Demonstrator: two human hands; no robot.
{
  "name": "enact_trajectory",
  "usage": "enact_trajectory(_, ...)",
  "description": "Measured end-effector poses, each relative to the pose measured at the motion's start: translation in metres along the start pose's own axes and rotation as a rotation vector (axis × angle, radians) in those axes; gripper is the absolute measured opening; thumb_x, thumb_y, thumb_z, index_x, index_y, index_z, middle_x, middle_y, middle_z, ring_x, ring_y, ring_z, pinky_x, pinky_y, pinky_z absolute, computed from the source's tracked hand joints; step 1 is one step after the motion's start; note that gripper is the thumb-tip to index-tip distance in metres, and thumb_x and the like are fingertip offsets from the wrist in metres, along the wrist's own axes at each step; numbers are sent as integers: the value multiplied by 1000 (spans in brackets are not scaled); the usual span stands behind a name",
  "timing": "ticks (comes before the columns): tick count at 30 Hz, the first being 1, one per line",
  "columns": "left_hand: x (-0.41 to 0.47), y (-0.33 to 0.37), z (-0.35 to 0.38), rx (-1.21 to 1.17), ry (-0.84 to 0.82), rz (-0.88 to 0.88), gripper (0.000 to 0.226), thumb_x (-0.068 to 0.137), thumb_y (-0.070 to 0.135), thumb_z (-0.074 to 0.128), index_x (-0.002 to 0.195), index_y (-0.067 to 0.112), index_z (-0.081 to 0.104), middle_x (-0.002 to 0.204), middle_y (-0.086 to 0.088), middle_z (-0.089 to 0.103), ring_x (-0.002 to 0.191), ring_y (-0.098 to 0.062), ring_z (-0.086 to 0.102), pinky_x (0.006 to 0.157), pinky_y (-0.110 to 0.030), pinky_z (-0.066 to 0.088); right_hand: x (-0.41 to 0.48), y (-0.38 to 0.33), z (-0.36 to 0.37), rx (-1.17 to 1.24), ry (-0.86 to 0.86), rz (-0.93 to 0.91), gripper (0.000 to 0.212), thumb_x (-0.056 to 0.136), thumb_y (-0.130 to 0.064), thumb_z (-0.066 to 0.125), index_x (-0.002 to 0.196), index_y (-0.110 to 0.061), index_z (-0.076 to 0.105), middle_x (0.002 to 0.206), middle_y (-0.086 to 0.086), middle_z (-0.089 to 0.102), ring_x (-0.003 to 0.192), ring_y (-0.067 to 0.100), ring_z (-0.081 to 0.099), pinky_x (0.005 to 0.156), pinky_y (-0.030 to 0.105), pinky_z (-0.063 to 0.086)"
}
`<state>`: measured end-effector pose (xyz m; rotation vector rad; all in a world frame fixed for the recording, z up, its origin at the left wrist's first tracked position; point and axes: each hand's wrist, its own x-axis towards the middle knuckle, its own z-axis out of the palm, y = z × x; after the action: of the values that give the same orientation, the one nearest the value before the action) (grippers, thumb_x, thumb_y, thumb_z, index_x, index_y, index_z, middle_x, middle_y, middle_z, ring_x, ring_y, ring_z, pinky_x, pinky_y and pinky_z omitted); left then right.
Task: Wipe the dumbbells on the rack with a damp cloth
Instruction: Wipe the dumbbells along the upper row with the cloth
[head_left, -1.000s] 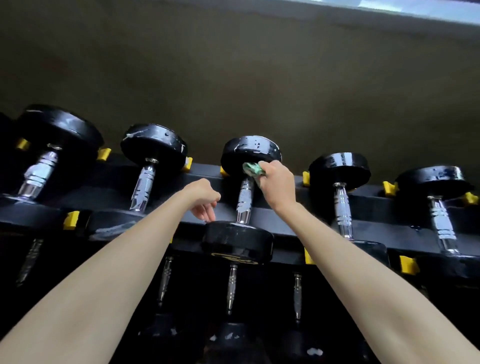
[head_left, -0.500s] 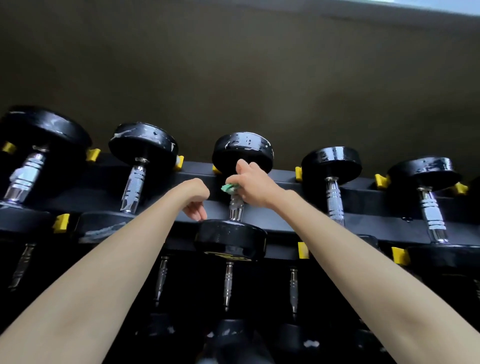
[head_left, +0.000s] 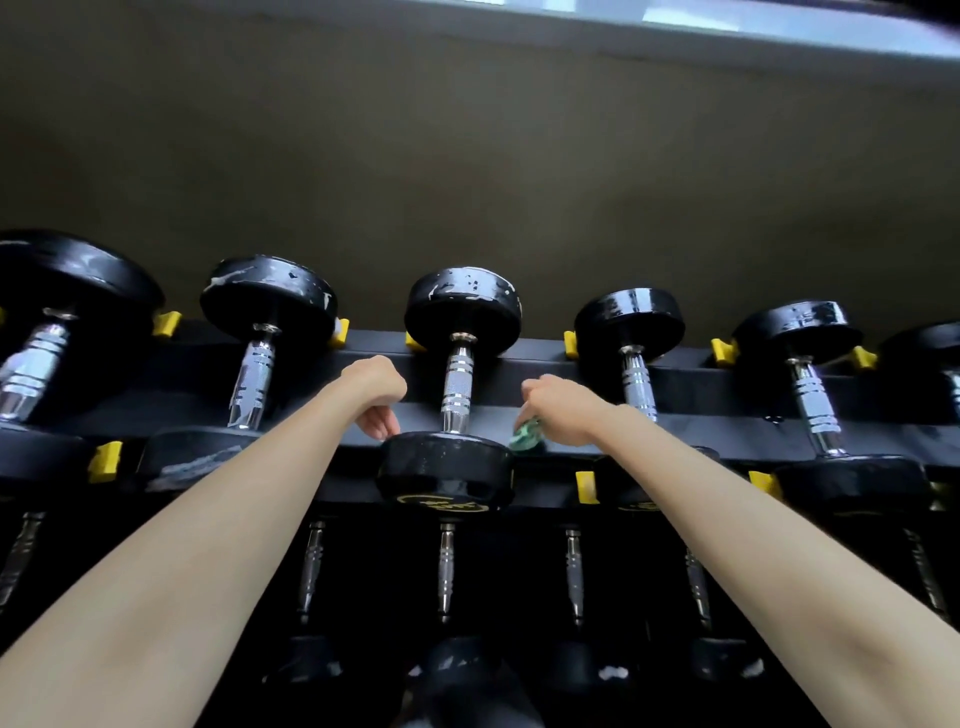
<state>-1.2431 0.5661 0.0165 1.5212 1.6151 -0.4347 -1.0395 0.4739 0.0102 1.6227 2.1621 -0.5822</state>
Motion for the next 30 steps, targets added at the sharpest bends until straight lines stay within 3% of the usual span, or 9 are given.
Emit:
enact_trajectory(3, -1, 4, -1, 26, -27, 0, 33, 86, -3, 24, 76, -19, 51, 46, -17, 62, 42, -27, 58, 43, -28, 50, -3, 7, 10, 398, 204, 280, 45, 83, 2, 48, 116, -22, 67, 106, 5, 57, 104, 26, 52, 78, 30, 39)
enact_trajectory(5, -4, 11, -2, 32, -51, -15, 31, 88, -2, 23, 100, -20, 45, 47, -18, 63, 45, -29, 59, 48, -32, 53, 1, 5, 12, 891, 321, 418, 40, 83, 6, 48, 110, -16, 67, 98, 4, 62, 94, 21, 56, 74, 30, 44)
enact_trajectory(8, -6, 19, -1, 14, -62, -37, 39, 91, 1, 23, 125, -17, 31, 49, -17, 64, 50, -31, 60, 59, -37, 56, -1, 1, 14, 1801, 286, 447, 31, 92, 9, 42, 104, -14, 59, 86, 4, 59, 73, 17, 56, 64, 31, 50)
enact_trajectory(12, -2, 20, -3, 18, -67, -45, 42, 94, 3, 25, 130, -19, 28, 49, -15, 64, 43, -28, 59, 55, -35, 56, 4, 2, 31, 2453, 245, 404, 24, 94, 5, 35, 108, -4, 53, 105, 17, 60, 87, 29, 63, 66, 43, 58)
enact_trajectory(17, 8, 16, -4, 39, -126, -41, 37, 96, 5, 28, 118, -20, 45, 45, -13, 62, 31, -21, 56, 42, -27, 50, 16, -4, 41, 2639, 283, 351, 45, 61, 2, 47, 105, 0, 55, 95, 21, 65, 84, 35, 64, 79, 43, 51)
enact_trajectory(21, 16, 13, -2, 48, -158, -52, 34, 96, 6, 28, 102, -17, 53, 43, -13, 61, 29, -19, 55, 36, -22, 46, 27, -5, 46, 2600, 341, 416, 42, 73, 8, 46, 114, -1, 51, 102, 19, 63, 76, 30, 70, 78, 41, 54)
enact_trajectory(23, 21, 11, -1, 43, -166, -62, 33, 96, 5, 28, 86, -14, 53, 42, -13, 61, 29, -19, 55, 34, -21, 45, 37, -6, 46, 2620, 448, 513, 37, 85, 12, 41, 120, 0, 47, 109, 20, 59, 87, 32, 65, 88, 47, 46)
enact_trajectory(26, 26, 8, 2, 28, -171, -87, 31, 96, 6, 28, 91, -12, 54, 46, -14, 63, 32, -19, 56, 35, -21, 45, 57, -12, 46, 2730, 604, 673, 35, 93, 9, 43, 126, -1, 45, 132, 23, 49, 118, 36, 51, 93, 49, 41)
enact_trajectory(30, 26, 8, 3, 44, -169, -111, 36, 96, 4, 29, 79, -14, 56, 48, -15, 64, 31, -19, 55, 37, -22, 46, 72, -34, 30, 2751, 462, 726, 31, 95, 8, 41, 126, 8, 44, 128, 27, 51, 128, 38, 45, 103, 51, 35)
